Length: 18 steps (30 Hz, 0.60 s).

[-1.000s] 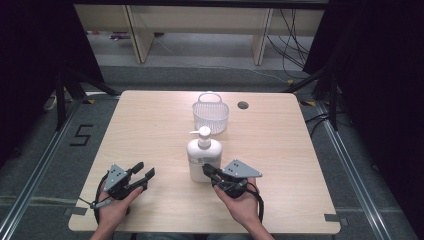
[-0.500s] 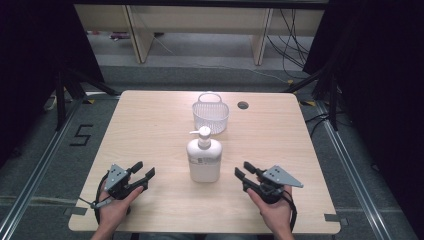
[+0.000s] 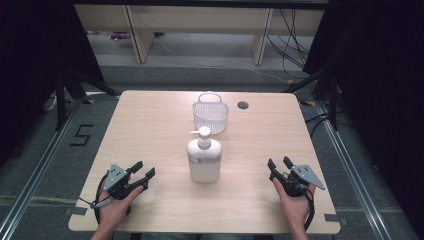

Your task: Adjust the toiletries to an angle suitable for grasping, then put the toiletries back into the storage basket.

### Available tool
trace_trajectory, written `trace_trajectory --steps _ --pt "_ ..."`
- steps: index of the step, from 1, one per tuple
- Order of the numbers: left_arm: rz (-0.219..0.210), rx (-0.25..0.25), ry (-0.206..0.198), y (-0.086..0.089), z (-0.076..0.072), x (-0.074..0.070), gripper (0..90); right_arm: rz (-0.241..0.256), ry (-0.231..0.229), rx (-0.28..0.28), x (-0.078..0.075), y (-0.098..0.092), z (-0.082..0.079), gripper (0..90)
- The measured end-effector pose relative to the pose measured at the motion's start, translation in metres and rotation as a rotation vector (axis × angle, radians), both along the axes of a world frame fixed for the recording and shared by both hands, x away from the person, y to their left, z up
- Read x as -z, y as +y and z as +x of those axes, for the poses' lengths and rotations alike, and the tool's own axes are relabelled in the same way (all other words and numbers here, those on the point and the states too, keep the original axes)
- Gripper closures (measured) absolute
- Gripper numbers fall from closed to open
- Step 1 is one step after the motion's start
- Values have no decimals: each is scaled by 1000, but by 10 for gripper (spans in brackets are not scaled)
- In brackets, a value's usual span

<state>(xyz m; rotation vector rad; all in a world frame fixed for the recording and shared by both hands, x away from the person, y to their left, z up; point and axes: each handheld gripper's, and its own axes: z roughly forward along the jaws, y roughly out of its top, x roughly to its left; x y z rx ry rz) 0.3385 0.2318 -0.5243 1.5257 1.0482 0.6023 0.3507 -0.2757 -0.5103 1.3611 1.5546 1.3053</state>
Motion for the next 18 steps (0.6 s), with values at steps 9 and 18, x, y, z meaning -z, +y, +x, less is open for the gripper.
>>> trace_trajectory --steps 9,18 --pt "12 -6 -22 -3 -4 -7 406 -20 -16 35 4 1 3 332" --pt "13 4 -35 -13 -5 -17 427 -39 -25 53 4 3 4 315"
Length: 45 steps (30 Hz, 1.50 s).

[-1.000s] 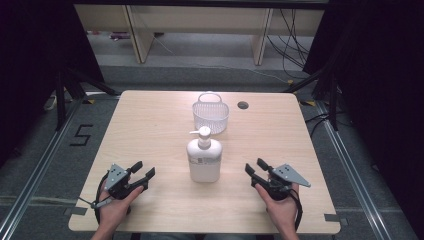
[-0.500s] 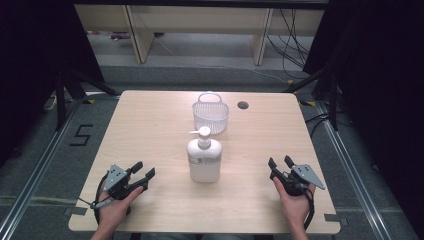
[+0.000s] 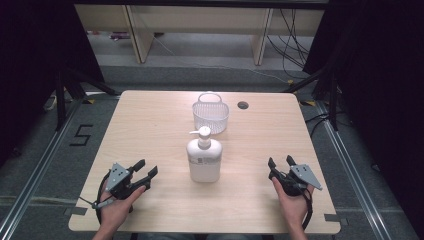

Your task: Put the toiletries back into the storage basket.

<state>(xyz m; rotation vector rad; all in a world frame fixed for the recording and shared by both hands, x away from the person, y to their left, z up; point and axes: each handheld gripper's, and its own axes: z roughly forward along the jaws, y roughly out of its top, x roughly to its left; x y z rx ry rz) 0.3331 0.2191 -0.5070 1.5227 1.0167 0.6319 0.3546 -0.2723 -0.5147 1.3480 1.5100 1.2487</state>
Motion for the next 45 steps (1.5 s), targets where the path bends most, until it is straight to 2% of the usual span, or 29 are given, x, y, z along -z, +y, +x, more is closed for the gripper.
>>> trace_trajectory --steps 6,7,8,11,14,15,16,17,19,21,22,24,27,30,33,36,37,39,45 --pt "-21 -18 8 -9 -6 -12 424 3 4 0 0 2 0 313" --pt "-48 -17 10 -16 -11 -17 420 4 23 22 -1 3 -1 311" --pt "-48 -17 10 -16 -11 -17 418 4 23 22 -1 3 -1 311" --pt "-41 7 2 -29 -17 -27 411 -5 17 11 -1 1 -1 310" --pt "-48 31 6 -35 -17 -31 407 -5 8 3 0 1 0 311" --pt "-53 53 -9 -41 -16 -36 406 -4 5 -4 0 1 0 310" --pt "-53 53 -9 -41 -16 -36 405 -9 5 -3 0 1 0 311" --pt "-35 57 -10 -46 -17 -43 404 -6 -5 -7 0 1 1 311" --pt "-43 71 -26 -49 -15 -45 403 -5 -8 -5 0 2 1 311" --pt "-40 102 -43 -56 -16 -54 401 2 -4 -5 0 2 1 311" --pt "-40 102 -43 -56 -16 -54 401 2 -4 -5 0 2 1 311" --pt "-47 127 -71 -65 -18 -64 401 -1 -2 -6 0 1 1 310" --pt "-41 144 -87 -72 -19 -73 402 -8 -7 -9 0 2 1 311" --pt "-33 150 -94 -76 -19 -77 409 5 -6 -4 0 3 1 311" --pt "-33 162 -102 -83 -18 -82 411 -2 -1 -13 0 2 1 311" --pt "-32 170 -110 -88 -18 -85 410 -11 -3 1 1 1 2 311" --pt "-34 171 -113 -90 -18 -86 410 -2 16 -9 0 1 1 311" --pt "-28 181 -127 -95 -18 -90 410 7 15 -5 0 1 0 311" --pt "-13 190 -162 -106 -15 -100 409 -15 21 -11 -1 1 1 312"
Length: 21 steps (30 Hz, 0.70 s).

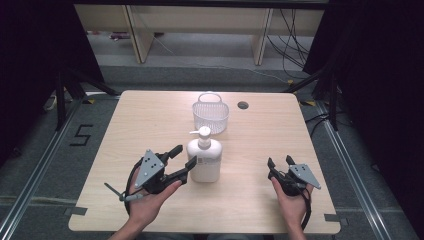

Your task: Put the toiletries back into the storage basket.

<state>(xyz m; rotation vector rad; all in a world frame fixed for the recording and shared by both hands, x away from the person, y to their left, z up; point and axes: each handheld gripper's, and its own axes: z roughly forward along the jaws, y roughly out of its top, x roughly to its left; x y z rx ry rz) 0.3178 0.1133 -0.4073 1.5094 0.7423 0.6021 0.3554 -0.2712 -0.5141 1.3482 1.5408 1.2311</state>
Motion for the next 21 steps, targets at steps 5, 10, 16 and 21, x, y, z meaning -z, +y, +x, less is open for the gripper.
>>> trace_trajectory --steps 5,10,16,21 --pt "15 -6 -8 -10 7 -4 414 6 8 8 0 0 -1 311" --pt "39 -6 -43 -20 14 -11 419 10 -13 -7 0 0 1 311" --pt "58 -29 -50 -32 17 -17 431 9 -10 -2 0 0 1 311" --pt "81 -64 -57 -44 18 -21 436 14 -8 -15 0 -1 1 311"
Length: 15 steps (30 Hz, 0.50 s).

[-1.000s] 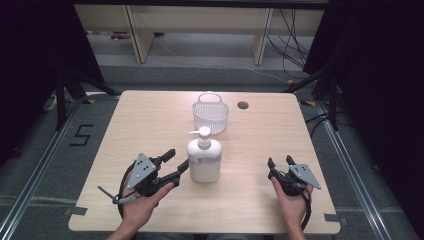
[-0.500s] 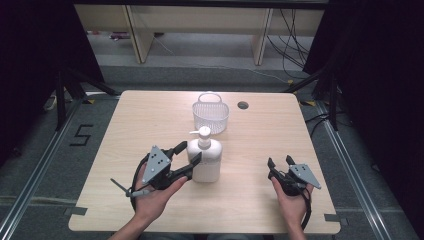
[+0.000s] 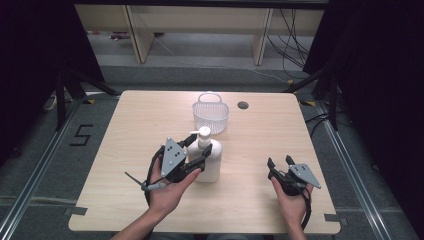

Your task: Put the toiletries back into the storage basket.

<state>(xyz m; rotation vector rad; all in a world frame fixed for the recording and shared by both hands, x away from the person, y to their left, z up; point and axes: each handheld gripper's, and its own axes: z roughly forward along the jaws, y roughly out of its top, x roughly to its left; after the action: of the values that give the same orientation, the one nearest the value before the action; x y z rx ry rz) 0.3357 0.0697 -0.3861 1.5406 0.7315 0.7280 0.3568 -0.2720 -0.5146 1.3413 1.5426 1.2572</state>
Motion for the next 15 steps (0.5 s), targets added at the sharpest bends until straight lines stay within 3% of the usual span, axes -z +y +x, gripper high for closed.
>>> trace_trajectory --steps 4,9,13,15 --pt "1 -27 10 -3 3 0 439 2 -2 -3 0 0 0 311" --pt "34 -70 20 -11 4 -3 435 1 2 2 0 1 0 310" --pt "23 -77 44 -14 6 -4 435 6 2 2 0 1 0 309" --pt "43 -81 20 -14 9 -5 438 12 3 -9 0 0 0 309"
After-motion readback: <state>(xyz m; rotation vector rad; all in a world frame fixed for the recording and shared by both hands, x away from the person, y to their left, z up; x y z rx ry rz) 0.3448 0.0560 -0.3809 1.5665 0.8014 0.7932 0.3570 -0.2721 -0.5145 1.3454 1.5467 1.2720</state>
